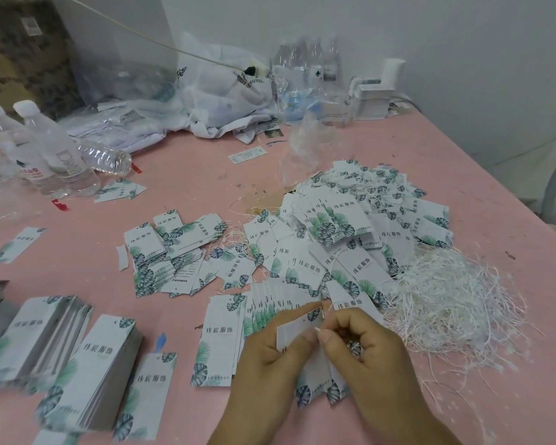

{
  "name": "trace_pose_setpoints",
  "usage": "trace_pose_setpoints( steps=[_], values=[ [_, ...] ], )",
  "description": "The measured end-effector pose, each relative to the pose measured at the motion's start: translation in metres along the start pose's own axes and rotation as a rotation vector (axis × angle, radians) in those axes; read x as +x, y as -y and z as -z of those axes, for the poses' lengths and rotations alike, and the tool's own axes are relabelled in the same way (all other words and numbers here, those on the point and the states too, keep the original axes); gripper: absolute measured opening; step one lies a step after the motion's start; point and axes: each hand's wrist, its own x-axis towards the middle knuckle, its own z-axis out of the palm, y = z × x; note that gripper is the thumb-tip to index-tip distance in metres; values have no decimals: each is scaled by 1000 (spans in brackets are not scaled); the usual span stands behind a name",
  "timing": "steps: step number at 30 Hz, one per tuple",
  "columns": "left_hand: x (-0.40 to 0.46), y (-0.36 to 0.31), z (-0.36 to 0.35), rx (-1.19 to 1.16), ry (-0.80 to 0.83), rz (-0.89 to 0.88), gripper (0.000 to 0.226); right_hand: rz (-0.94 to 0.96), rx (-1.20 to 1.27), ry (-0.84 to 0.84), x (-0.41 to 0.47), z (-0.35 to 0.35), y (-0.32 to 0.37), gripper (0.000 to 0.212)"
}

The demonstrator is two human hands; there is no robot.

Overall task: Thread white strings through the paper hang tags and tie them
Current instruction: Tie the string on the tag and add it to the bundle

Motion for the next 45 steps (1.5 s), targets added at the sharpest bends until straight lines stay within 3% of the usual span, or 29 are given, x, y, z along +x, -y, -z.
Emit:
trace_pose_setpoints(
  steps=[7, 11, 18, 22, 25, 30, 45],
  values=[
    [-3, -2, -7, 153, -123, -122, 26, -62, -2, -42, -2, -2, 4, 10],
    [-6, -4, -10, 199, -161, -184, 28, -88, -51, -48, -2, -2, 2, 25],
    [-9, -8, -12, 261, -158, -223, 31, -163, 33, -58, 2, 0, 4, 27],
    [-9, -12, -5, 189, -78, -185, 29, -215, 170, 52, 12, 13, 3, 22],
    [-5, -12, 1, 107, -19, -114, 35, -288, 221, 158, 18, 22, 0, 4],
    [-1, -11, -1, 35, -11, -52, 18, -354, 252, 282, 19, 28, -8, 26],
    [-2, -6, -3, 90, -23, -105, 16, -439, 422, 421, 19, 31, -7, 11]
  ],
)
